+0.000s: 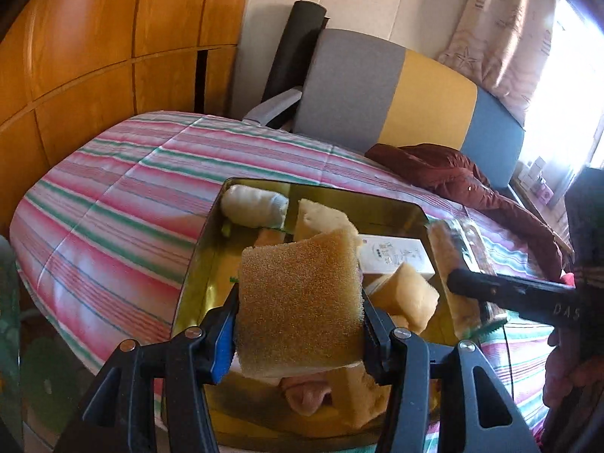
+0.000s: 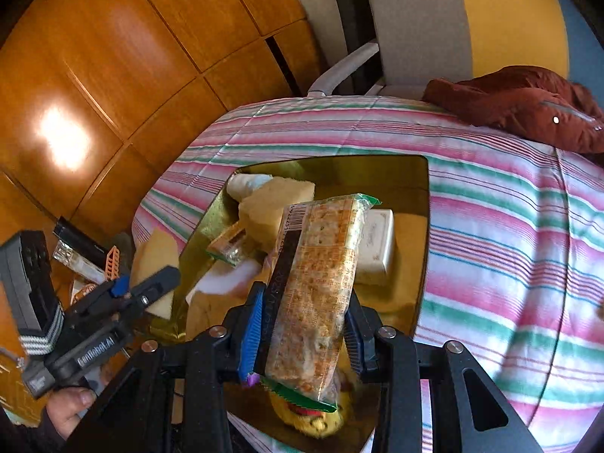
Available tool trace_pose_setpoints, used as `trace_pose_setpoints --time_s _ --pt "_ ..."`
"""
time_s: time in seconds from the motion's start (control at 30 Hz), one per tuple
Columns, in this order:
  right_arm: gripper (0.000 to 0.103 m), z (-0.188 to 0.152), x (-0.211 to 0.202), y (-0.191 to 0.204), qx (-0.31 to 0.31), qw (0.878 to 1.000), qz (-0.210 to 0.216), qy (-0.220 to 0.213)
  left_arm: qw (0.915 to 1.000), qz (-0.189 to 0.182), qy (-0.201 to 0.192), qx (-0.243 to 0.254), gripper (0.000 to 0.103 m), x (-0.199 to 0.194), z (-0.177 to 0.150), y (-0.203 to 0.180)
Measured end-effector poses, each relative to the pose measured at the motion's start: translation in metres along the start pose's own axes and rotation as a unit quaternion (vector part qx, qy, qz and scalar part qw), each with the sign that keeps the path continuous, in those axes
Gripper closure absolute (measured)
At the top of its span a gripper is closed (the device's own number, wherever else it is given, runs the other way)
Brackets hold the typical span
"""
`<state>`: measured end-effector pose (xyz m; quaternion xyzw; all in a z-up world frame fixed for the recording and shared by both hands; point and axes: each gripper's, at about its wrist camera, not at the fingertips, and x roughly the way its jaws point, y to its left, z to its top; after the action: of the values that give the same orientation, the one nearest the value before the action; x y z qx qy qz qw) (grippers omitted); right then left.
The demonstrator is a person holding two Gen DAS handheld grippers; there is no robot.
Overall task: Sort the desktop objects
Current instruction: 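Carry the yellow sponge and cracker packet over the gold tray and release both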
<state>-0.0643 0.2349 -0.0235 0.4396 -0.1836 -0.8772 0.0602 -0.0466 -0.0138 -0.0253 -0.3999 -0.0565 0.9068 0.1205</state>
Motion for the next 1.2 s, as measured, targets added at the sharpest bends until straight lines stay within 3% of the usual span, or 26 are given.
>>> trace_pose_setpoints --time_s 0.23,0.47,0.6,0.77,1.2 --pt "0.064 0.029 0.016 0.003 0.013 1.000 0.007 0.001 0.9999 0.003 0.002 0.015 0.048 0.021 0.013 -0.018" --pt "0.058 0.045 0.034 -0.004 0.033 0.999 -0.017 0.000 0.9996 0.019 0.018 0.014 0.043 0.033 0.014 -0.015" --pt "0.054 0.041 0.033 -0.009 0.035 0.999 -0.026 -0.003 0.9995 0.026 0.016 0.003 0.036 0.030 0.011 -0.008" --pt "0.046 0.031 0.022 -0.011 0.033 0.999 -0.037 -0.014 0.9994 0.033 0.006 -0.014 0.036 0.018 0.011 0.000" --pt "0.032 0.000 -0.007 -0.003 0.007 0.997 -0.067 -0.035 0.9971 0.041 -0.053 0.037 0.036 -0.031 0.013 -0.025"
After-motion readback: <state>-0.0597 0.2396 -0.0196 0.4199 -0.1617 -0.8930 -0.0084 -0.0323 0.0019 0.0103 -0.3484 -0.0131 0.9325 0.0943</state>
